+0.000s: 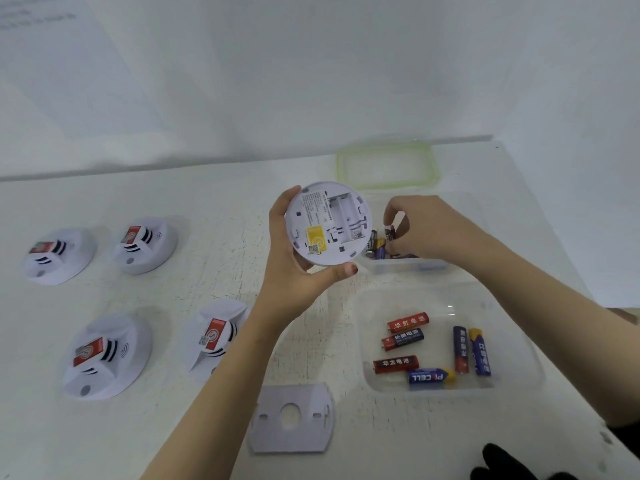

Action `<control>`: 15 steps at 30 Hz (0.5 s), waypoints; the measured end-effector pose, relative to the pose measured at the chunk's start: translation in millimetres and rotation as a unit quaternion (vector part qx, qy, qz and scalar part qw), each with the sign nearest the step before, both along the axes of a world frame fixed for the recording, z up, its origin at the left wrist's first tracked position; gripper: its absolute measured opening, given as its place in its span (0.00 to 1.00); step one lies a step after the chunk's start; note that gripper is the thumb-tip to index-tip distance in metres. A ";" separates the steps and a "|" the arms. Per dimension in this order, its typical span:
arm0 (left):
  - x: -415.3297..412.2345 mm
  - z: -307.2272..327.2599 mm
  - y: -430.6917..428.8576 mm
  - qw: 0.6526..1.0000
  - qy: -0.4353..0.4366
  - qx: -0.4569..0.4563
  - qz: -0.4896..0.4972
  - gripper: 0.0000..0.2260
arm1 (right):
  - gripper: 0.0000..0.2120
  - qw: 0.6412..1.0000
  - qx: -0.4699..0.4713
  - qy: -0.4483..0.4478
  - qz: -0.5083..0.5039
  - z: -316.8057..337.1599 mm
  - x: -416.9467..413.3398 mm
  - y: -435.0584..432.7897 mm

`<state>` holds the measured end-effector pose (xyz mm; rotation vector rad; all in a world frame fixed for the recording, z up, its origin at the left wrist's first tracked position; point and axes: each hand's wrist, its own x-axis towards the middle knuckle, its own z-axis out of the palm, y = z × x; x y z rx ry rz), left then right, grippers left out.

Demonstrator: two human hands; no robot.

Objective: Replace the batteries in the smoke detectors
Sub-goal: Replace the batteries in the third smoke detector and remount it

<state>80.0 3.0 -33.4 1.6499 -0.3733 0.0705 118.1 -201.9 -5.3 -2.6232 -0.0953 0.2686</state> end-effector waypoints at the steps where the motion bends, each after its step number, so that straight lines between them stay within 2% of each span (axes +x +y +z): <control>1: 1.0 -0.6 0.5 1.000 0.001 0.002 0.002 0.46 | 0.12 0.999 0.031 -0.005 -0.005 0.4 -0.9 -0.5; 5: 2.4 -1.9 2.6 1.000 0.006 0.005 0.007 0.46 | 0.07 0.985 0.156 -0.064 -0.040 8.8 -8.8 -0.4; 10: 3.1 -2.0 1.5 1.000 0.004 0.005 -0.004 0.46 | 0.07 0.930 0.311 -0.192 -0.040 32.2 -24.8 7.0; 15: -0.7 0.9 -2.8 1.000 -0.004 0.006 -0.015 0.46 | 0.07 0.917 0.304 -0.258 0.015 45.0 -36.6 16.6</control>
